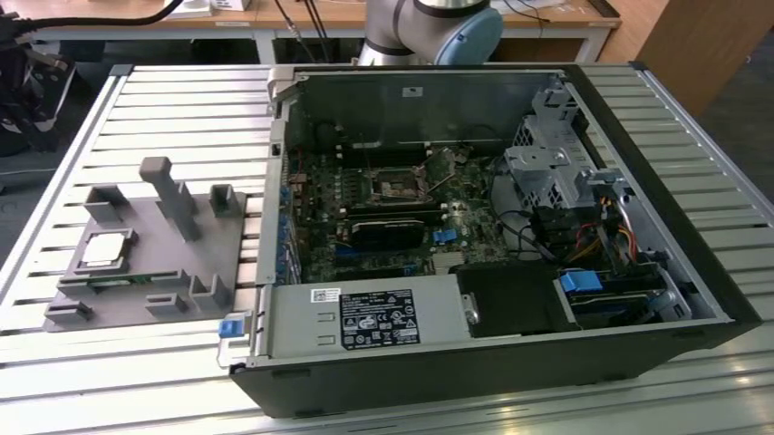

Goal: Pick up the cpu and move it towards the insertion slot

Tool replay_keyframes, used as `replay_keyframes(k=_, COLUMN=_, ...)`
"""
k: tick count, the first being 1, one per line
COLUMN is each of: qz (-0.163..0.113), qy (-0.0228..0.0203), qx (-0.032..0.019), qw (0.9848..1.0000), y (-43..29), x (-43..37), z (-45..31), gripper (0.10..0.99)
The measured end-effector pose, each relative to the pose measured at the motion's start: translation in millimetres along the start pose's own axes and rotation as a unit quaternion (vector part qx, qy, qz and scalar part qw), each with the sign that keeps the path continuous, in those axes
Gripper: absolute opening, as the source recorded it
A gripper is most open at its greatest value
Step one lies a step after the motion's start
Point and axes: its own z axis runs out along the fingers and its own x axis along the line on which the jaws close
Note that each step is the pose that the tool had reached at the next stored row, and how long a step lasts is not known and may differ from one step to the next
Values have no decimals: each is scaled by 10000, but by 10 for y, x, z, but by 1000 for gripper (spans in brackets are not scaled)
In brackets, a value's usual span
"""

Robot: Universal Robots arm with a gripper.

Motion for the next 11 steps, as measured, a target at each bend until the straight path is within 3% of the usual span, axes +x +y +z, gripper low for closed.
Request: replay_keyframes(k=11, qz=0, qy=0, qx=0, qw=10000, y=-1, x=6, z=23, gripper=106)
